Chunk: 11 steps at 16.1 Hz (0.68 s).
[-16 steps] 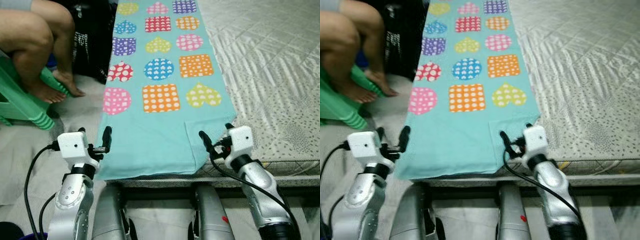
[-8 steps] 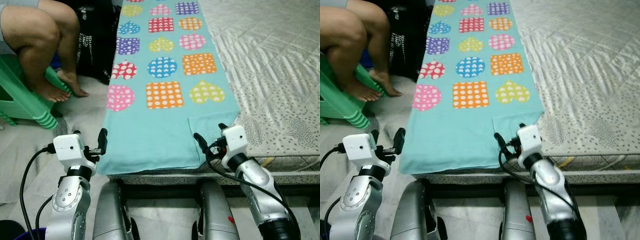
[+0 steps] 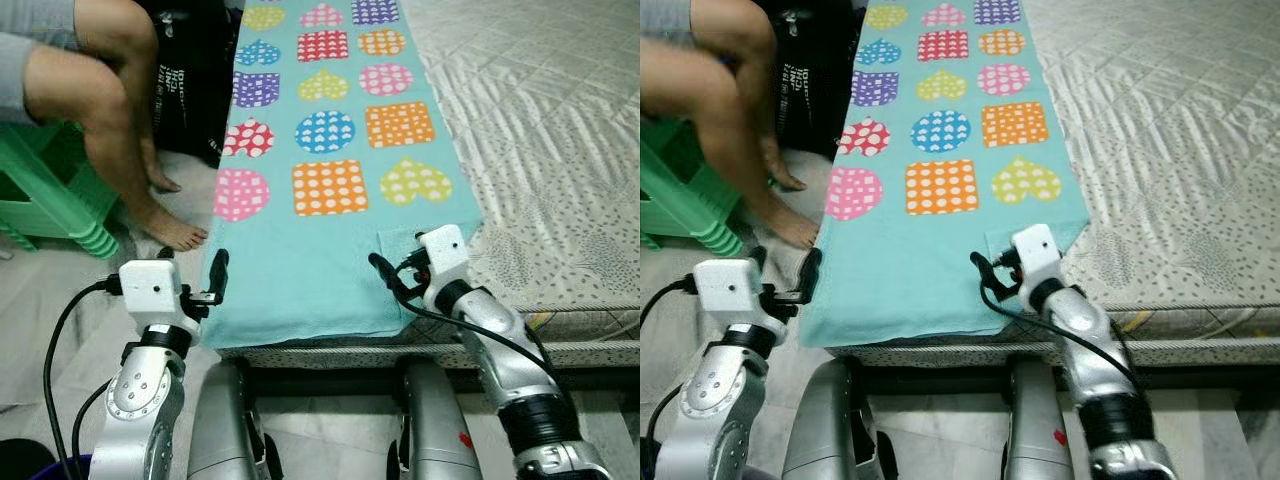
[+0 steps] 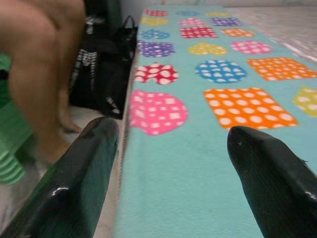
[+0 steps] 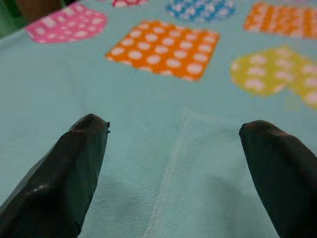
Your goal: Clean up the room
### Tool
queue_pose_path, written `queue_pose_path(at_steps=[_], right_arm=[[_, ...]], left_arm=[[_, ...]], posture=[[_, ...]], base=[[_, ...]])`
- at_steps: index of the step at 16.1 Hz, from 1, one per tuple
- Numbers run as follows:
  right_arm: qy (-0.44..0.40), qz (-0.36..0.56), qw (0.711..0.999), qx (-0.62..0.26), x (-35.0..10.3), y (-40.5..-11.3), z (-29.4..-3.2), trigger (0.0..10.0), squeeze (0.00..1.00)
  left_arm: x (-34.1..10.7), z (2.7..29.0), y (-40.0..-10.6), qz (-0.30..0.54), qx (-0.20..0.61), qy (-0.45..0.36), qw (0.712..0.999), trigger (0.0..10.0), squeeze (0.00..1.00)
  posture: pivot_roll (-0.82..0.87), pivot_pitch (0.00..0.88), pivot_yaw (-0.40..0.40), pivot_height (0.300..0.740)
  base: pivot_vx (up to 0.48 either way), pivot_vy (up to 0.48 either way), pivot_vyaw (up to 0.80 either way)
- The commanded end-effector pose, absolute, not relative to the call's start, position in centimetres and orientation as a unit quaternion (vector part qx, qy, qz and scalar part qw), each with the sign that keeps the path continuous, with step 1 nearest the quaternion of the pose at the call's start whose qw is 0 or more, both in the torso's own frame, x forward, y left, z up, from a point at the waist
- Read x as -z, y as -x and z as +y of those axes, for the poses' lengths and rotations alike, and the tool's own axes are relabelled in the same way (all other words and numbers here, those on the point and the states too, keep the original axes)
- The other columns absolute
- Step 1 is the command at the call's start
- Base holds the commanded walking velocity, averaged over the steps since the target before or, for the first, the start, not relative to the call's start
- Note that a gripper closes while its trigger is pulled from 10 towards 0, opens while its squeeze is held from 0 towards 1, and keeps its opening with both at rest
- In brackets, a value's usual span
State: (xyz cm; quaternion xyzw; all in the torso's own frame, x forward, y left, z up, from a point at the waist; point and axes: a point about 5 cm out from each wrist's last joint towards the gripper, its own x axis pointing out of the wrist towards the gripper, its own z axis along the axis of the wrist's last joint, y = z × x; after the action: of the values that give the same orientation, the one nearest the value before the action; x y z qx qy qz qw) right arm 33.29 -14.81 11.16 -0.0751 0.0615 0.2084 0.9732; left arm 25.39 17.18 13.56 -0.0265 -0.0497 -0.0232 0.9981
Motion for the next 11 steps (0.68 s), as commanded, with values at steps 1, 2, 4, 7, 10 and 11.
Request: queue_pose_path(at_steps=[1,2,4,7,10,11], right_arm=[[0.066,0.087,0.973,-0.202,-10.2,-33.1,-14.4,10.0,0.0],[0.076,0.106,0.969,-0.212,-9.2,-32.9,-13.5,10.0,0.0],[0.084,0.138,0.962,-0.221,-8.1,-32.5,-12.3,10.0,0.0],[0.086,0.162,0.966,-0.181,-7.0,-32.7,-11.0,10.0,0.0],[0.083,0.157,0.974,-0.141,-7.0,-33.3,-10.4,10.0,0.0],[0.083,0.156,0.976,-0.129,-7.1,-33.6,-10.2,10.0,0.0]], left_arm=[[-13.5,17.7,-25.0,-0.043,0.016,0.016,0.999,10.0,0.0],[-13.4,17.9,-24.9,-0.045,0.006,0.015,0.999,10.0,0.0],[-13.7,18.3,-24.6,-0.049,-0.012,0.018,0.999,10.0,0.0],[-13.4,18.5,-23.7,-0.043,-0.026,0.019,0.999,10.0,0.0],[-13.4,18.3,-23.6,-0.039,-0.025,0.018,0.999,10.0,0.0],[-13.5,18.4,-23.7,-0.039,-0.025,0.017,0.999,10.0,0.0]], posture=[[-0.01,0.196,0.092,0.526],[0.01,0.19,0.075,0.526],[0.03,0.189,0.044,0.526],[0.04,0.199,0.035,0.526],[0.04,0.207,0.043,0.526],[0.04,0.207,0.043,0.526]], base=[[0.0,0.0,0.0],[0.0,0.0,0.0],[0.0,0.0,0.0],[0.0,0.0,0.0],[0.0,0.0,0.0],[0.0,0.0,0.0]])
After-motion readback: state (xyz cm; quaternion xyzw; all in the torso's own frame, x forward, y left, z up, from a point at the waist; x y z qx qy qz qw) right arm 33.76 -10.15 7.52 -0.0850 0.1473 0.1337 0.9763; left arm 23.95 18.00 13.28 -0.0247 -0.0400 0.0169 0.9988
